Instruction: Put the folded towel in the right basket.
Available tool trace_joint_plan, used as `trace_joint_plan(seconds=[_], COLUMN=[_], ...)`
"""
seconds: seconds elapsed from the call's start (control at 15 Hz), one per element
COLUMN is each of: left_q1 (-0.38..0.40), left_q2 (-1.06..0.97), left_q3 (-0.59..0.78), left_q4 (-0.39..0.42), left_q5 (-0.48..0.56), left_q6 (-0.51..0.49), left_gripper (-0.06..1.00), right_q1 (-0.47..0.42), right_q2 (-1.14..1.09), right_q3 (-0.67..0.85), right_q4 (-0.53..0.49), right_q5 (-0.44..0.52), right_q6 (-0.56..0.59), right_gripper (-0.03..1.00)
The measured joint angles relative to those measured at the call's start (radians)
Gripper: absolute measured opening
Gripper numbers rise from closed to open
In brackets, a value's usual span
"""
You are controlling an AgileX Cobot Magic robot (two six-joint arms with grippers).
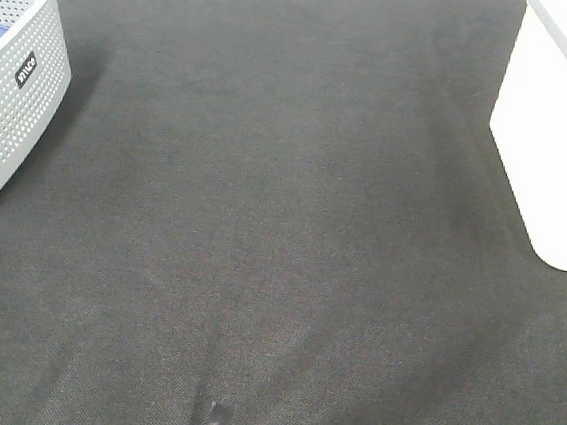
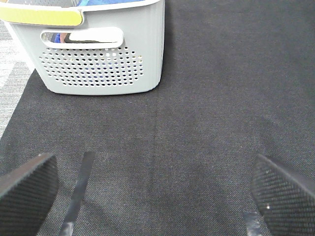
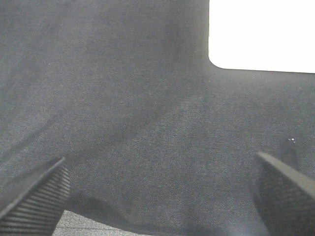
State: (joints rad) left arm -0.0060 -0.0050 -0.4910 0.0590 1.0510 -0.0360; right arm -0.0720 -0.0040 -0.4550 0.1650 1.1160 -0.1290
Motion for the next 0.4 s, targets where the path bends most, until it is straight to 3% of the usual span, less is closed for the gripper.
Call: trace_joint_plan(seconds=[0.4], left_q1=[0.000], left_q2=[0.000], left_q3=[0.000], left_q4=[0.000], left_q5=[0.000], left_q6=[0.000], left_gripper=[0.99], right_q1=[0.000], right_q2=[0.000], right_q3=[0.000], right_q4=[0.001], right_q5=[-0.001], right_q6=[0.000], right_gripper=[0.94])
